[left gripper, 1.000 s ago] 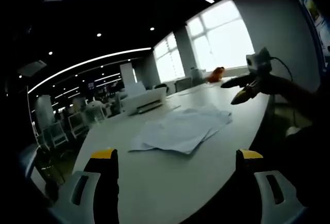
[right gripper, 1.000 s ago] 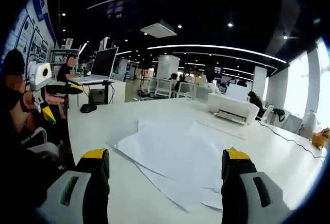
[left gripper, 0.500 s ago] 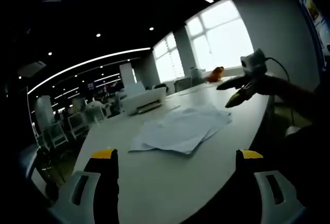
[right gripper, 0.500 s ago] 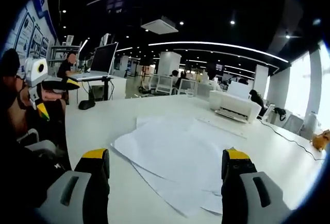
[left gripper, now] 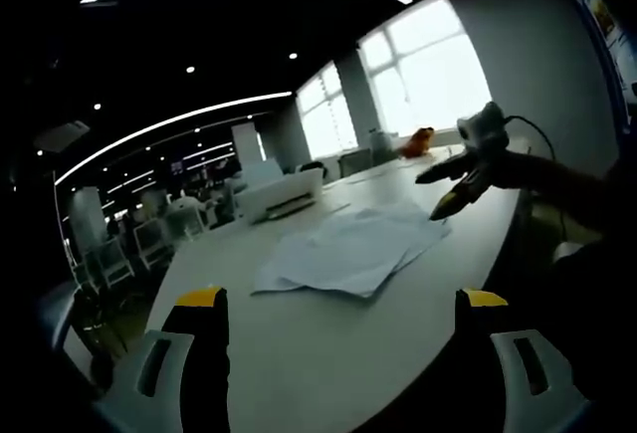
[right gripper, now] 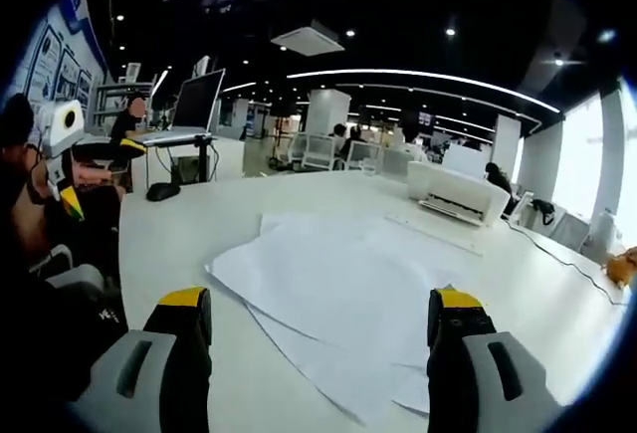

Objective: Organize the stack of printing papers by aligning and flattening the scattered papers on the table

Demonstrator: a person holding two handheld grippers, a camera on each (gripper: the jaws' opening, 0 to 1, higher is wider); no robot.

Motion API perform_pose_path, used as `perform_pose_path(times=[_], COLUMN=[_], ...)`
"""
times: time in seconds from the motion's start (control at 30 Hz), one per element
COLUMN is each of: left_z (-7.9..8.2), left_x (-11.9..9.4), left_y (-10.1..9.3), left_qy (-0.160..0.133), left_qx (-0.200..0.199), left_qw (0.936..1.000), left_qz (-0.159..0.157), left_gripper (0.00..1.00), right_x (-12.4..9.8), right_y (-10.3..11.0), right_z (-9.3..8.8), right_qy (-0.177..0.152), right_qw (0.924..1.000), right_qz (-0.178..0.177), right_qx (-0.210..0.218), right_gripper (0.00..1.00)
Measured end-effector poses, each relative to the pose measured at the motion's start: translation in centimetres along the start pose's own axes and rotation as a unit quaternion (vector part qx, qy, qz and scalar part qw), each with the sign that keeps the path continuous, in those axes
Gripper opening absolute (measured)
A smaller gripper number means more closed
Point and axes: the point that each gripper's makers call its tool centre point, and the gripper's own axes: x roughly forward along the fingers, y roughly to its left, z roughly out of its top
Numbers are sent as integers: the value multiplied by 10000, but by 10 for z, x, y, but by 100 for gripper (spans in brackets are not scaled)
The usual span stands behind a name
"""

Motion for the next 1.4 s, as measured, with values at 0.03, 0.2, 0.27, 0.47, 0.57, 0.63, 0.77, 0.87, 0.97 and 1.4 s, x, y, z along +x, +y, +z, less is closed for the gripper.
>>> perform_pose_path(times=[0.03,0.2,0.27,0.47,0.57,0.63,0.77,0.87,0.97,1.4], left_z=[0,-1,-1,-1,-1,-1,-2,-2,-2,-4], left_x=[0,1,1,1,0,1,0,0,0,0], left_y=[0,-2,-2,-2,-2,-2,-2,-1,0,-1], left_qy=[-1,1,6,3,2,0,5,3,-2,-1], left_qx=[-6,-4,-5,-9,-7,-10,-12,-13,-19,-34], left_qw=[10000,10000,10000,10000,10000,10000,10000,10000,10000,10000], left_qz=[-5,-21,-21,-20,-24,-27,-29,-22,-14,-37], left_gripper=[97,97,97,97,97,97,97,97,97,97], right_x=[1,5,7,12,14,15,19,22,24,36], right_y=[0,-1,0,0,0,0,0,1,1,7], right_z=[-1,-4,-4,-6,-7,-7,-6,-5,-3,0], right_qy=[11,38,42,65,80,82,83,85,72,118], right_qw=[10000,10000,10000,10000,10000,9999,9999,9999,9999,9998], right_qz=[2,6,23,38,45,50,67,86,88,186], right_qx=[7,28,23,23,29,34,39,32,32,-11], right_gripper=[85,85,84,84,84,84,84,84,84,84])
